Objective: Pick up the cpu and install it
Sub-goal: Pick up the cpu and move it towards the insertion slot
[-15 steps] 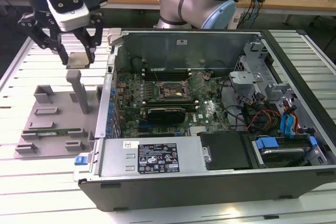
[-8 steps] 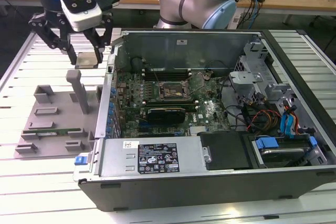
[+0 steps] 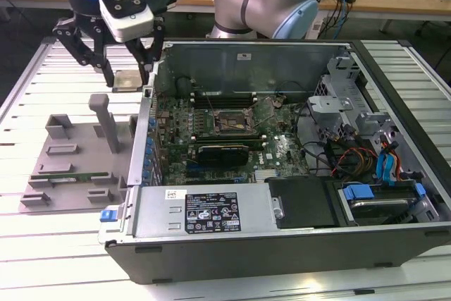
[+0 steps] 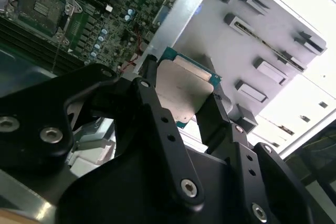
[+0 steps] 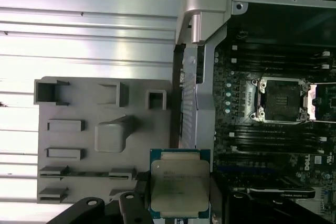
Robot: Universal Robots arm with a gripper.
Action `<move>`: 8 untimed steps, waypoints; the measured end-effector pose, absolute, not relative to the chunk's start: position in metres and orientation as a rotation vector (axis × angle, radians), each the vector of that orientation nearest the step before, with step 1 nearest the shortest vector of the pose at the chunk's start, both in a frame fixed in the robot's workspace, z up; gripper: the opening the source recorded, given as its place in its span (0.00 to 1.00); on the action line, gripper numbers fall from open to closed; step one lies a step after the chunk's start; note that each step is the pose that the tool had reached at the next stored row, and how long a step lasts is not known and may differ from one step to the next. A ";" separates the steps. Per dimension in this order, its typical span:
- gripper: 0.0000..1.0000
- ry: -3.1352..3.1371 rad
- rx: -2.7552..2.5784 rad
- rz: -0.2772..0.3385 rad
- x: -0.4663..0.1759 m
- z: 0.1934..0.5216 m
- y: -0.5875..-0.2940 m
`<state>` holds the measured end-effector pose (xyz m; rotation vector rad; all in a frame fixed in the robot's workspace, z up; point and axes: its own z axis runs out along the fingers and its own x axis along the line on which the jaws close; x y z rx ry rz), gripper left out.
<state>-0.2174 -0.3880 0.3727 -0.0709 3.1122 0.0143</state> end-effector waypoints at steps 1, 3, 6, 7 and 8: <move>0.55 3.112 -0.071 0.014 -0.215 0.373 -0.388; 0.55 3.113 -0.071 0.014 -0.208 0.373 -0.388; 0.55 3.113 -0.071 0.014 -0.202 0.373 -0.388; 0.55 3.114 -0.071 0.014 -0.199 0.373 -0.388; 0.55 3.114 -0.071 0.014 -0.197 0.373 -0.388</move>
